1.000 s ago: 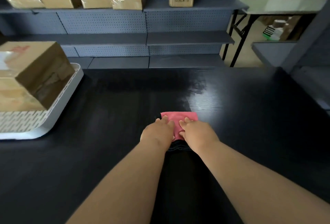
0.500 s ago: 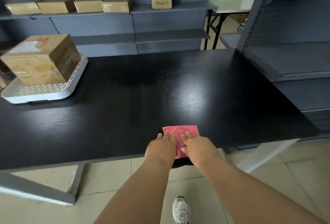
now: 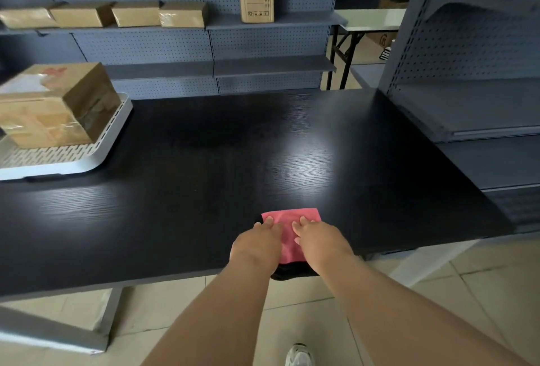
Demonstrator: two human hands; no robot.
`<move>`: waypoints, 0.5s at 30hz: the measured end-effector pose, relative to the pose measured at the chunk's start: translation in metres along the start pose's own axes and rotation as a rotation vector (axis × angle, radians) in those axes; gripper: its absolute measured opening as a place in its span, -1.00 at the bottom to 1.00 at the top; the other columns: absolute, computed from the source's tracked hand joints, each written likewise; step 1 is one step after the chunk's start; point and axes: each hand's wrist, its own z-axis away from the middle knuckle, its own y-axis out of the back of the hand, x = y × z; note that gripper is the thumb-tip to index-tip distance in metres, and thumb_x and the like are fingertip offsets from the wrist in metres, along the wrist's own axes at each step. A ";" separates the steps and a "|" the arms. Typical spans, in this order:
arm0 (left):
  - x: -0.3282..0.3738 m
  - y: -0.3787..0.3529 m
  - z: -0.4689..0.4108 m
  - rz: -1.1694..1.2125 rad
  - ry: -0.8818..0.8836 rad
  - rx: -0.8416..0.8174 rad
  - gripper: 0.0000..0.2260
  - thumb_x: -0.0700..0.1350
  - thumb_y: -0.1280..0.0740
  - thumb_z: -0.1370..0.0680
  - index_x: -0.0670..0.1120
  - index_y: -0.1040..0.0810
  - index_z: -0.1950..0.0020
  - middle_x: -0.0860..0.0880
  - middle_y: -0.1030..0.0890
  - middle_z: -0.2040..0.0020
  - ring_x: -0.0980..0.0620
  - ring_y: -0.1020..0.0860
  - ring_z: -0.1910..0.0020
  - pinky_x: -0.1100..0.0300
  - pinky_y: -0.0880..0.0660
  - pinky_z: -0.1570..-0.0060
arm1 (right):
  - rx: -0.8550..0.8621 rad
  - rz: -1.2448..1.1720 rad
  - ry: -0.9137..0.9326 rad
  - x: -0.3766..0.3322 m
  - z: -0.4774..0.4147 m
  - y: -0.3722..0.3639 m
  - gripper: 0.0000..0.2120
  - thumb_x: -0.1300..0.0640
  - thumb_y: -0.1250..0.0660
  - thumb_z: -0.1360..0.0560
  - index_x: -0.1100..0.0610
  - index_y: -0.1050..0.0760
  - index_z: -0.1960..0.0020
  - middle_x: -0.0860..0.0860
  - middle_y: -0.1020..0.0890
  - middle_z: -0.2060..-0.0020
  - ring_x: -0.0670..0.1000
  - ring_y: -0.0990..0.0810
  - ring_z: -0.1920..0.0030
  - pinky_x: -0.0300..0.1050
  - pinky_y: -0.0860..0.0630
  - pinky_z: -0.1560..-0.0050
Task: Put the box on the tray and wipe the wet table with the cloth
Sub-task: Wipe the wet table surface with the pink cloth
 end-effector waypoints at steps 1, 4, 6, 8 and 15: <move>-0.001 0.002 -0.008 0.010 0.002 0.008 -0.44 -0.31 -0.19 -0.57 -0.04 -0.14 -0.54 0.00 -0.01 -0.59 -0.09 -0.23 -0.50 -0.07 -0.40 -0.29 | 0.006 -0.016 -0.006 0.002 -0.007 0.004 -0.51 0.15 -0.02 -0.66 0.03 -0.02 -0.57 0.02 -0.17 -0.54 0.15 -0.32 -0.45 0.10 -0.40 -0.36; -0.004 0.011 -0.034 0.026 -0.003 0.033 -0.51 -0.23 -0.21 -0.59 -0.05 -0.18 -0.51 -0.01 -0.04 -0.58 -0.09 -0.25 -0.48 -0.06 -0.42 -0.26 | 0.040 -0.032 -0.009 0.007 -0.031 0.016 -0.53 0.16 -0.04 -0.65 0.05 -0.09 -0.55 0.04 -0.29 -0.49 0.16 -0.40 -0.39 0.09 -0.46 -0.29; -0.007 0.019 -0.054 0.018 -0.001 0.048 -0.57 -0.15 -0.17 -0.63 -0.06 -0.19 -0.50 -0.03 -0.05 -0.58 -0.10 -0.23 -0.49 -0.06 -0.42 -0.25 | 0.052 -0.022 -0.002 0.008 -0.049 0.026 -0.52 0.18 -0.07 -0.64 0.06 -0.12 -0.54 0.03 -0.28 -0.49 0.15 -0.40 -0.39 0.09 -0.47 -0.28; -0.011 0.029 -0.077 -0.005 0.000 0.052 -0.57 -0.14 -0.16 -0.64 -0.08 -0.17 -0.51 -0.04 -0.04 -0.58 -0.10 -0.20 -0.51 -0.05 -0.41 -0.25 | 0.046 -0.015 0.007 0.010 -0.068 0.038 -0.49 0.21 -0.10 -0.63 0.08 -0.07 -0.55 0.03 -0.22 -0.51 0.14 -0.38 -0.41 0.08 -0.47 -0.28; -0.024 0.078 -0.176 -0.027 0.018 0.052 -0.56 -0.16 -0.15 -0.64 -0.10 -0.16 -0.51 -0.08 -0.02 -0.59 -0.11 -0.11 -0.54 -0.02 -0.34 -0.33 | 0.133 -0.062 0.041 0.027 -0.147 0.093 -0.54 0.22 -0.06 -0.64 0.14 -0.12 -0.53 0.10 -0.24 -0.50 0.17 -0.40 -0.38 0.05 -0.43 -0.26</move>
